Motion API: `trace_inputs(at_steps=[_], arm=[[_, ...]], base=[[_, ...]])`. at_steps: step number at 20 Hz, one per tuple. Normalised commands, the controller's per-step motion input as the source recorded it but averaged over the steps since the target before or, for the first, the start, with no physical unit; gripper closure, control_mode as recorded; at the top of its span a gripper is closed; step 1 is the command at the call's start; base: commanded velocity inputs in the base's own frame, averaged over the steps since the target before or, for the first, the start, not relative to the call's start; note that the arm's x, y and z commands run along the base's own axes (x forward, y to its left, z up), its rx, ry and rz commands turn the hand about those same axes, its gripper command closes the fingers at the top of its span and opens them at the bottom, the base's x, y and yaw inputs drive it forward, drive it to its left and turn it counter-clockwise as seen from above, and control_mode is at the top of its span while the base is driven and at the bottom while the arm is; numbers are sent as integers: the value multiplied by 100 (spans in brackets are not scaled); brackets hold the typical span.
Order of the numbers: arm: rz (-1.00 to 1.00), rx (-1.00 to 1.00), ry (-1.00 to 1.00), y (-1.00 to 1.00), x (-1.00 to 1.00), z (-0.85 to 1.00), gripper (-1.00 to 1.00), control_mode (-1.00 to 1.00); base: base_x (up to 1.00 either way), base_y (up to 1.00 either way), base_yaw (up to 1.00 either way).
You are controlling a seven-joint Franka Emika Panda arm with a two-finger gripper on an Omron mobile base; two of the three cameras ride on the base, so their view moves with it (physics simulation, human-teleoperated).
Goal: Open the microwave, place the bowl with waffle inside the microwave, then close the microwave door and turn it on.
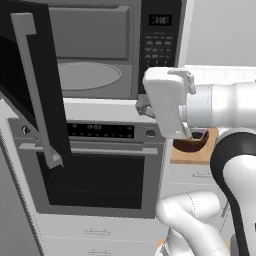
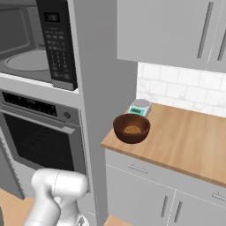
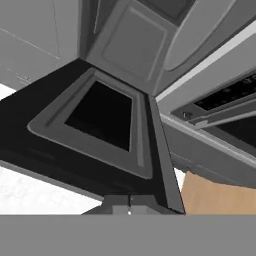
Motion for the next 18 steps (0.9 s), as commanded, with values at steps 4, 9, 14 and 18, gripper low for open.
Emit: trace_inputs(at_steps=[4,9,14,18], arm=[[0,25,4,45,47,0,100,-100],[0,18,10,67,34,0,100,-100],[8,15,20,30,16,4,100,-100],[21,12,27,20,9,3,100,-100]], base=[[0,0,0],[0,0,0],[0,0,0],[0,0,0]])
